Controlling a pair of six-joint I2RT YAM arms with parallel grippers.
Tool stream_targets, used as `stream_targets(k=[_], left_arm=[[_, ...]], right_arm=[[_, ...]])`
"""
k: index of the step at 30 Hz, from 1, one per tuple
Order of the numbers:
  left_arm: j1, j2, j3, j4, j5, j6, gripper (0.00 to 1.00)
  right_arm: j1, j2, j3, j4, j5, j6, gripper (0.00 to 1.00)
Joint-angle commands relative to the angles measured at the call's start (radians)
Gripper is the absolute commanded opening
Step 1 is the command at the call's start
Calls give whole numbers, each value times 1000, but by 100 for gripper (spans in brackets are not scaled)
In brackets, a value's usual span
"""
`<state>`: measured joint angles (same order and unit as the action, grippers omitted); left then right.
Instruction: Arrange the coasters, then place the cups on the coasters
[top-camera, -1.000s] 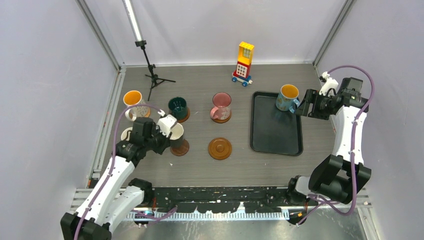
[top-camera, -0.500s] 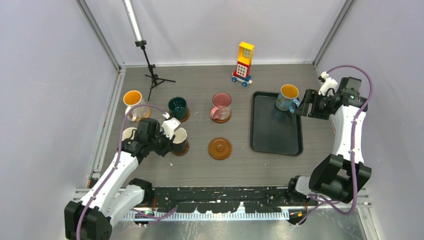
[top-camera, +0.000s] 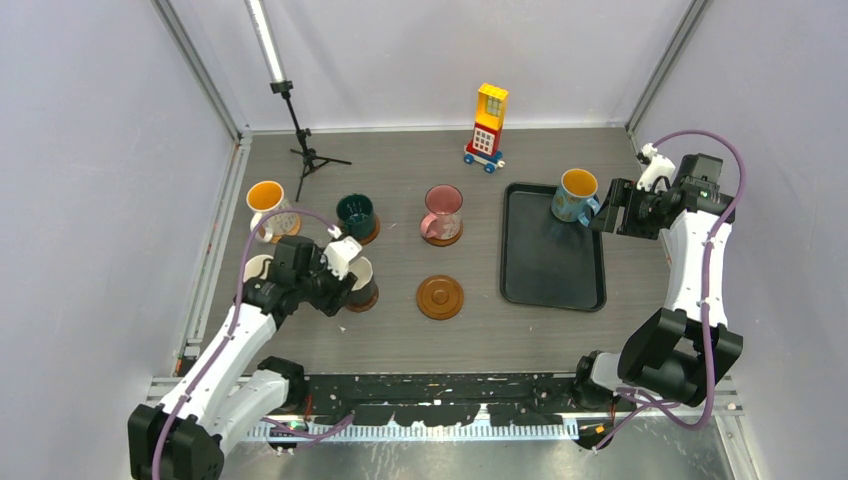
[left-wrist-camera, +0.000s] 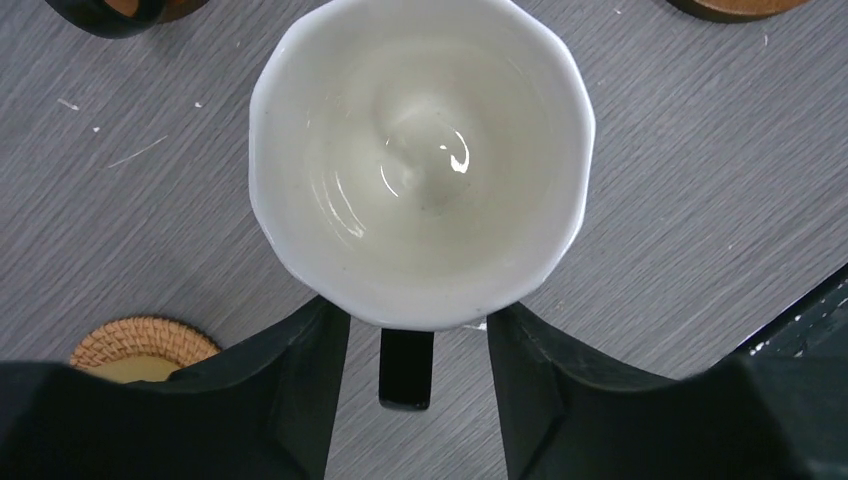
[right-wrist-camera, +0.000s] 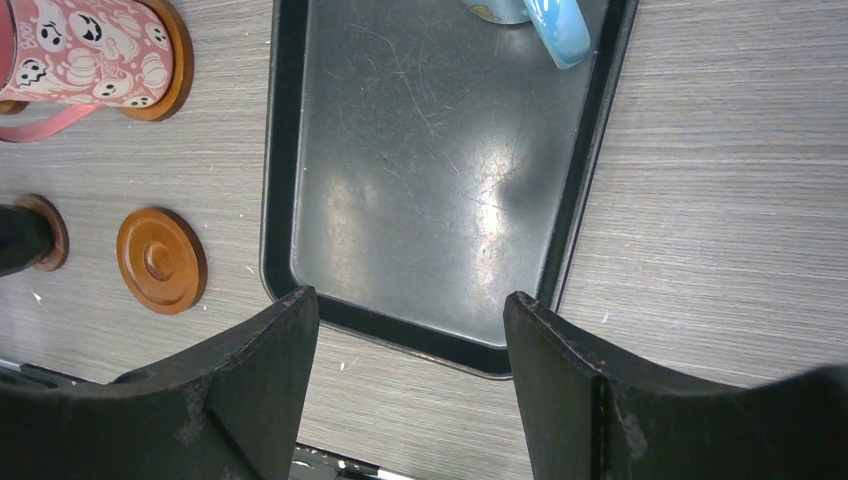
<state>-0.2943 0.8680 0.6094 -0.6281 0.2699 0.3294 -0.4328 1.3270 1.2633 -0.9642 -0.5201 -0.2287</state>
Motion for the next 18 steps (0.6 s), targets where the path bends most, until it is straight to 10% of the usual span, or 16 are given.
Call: stream_targets(k=[1, 18], left_arm=[[3, -45, 45, -50, 17, 72, 56], [3, -24, 107, -267, 106, 228, 46]], right_arm=[[5, 2, 18, 30, 8, 4, 73], [6, 18, 35, 27, 3, -10, 73]])
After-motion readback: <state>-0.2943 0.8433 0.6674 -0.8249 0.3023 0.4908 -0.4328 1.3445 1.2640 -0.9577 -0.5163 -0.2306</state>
